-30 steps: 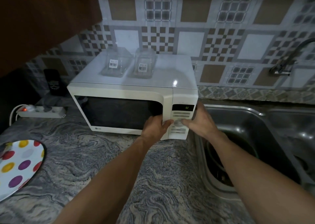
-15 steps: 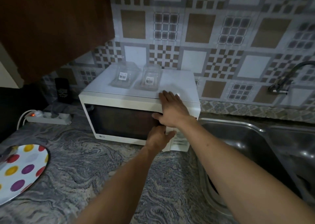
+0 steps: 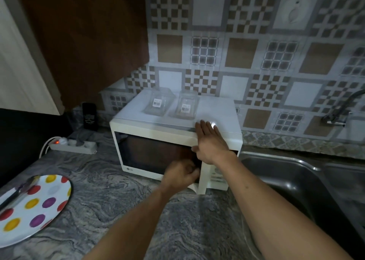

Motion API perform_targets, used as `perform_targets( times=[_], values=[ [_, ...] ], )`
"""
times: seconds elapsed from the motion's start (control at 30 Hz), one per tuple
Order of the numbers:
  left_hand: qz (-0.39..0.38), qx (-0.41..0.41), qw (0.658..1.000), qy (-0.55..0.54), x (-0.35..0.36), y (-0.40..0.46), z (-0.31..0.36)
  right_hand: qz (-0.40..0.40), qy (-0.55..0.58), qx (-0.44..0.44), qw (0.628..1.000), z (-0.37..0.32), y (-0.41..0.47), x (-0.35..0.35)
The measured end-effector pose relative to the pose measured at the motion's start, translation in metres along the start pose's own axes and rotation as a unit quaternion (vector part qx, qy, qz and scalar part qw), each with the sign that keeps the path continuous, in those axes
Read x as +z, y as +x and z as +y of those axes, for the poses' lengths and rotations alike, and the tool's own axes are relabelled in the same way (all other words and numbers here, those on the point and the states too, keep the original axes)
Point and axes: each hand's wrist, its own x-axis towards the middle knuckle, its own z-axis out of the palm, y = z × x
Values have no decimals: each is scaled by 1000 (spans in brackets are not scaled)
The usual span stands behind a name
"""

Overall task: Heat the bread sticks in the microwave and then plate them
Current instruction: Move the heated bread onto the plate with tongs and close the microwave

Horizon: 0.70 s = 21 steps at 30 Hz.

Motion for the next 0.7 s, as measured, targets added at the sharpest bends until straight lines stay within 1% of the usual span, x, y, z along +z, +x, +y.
perform_targets(
  times=[0.07,0.13,0.17,0.2,0.27,0.4,0.57,0.7],
  values=[
    [142,-3,988,58,-24,-7,-11,7,1,2,1000,-2,-1,1],
    [276,33,956,94,-50,-7,-17,13,0,5,1000,-5,-2,1],
    [312,44,942,111,-60,-2,-19,13,-1,6,1000,-5,-4,1],
    [321,40,936,135,-73,1,-21,12,1,10,1000,-7,-5,1],
    [286,29,937,198,-91,7,-28,13,0,17,1000,-10,-9,2],
    [198,79,938,275,-107,-2,-47,23,1,26,999,-23,-23,1],
    [143,97,942,288,-121,-20,-55,33,-13,37,999,-46,-49,4],
    [78,95,944,308,-141,-33,-59,32,-4,42,999,-72,-78,0]
  ],
)
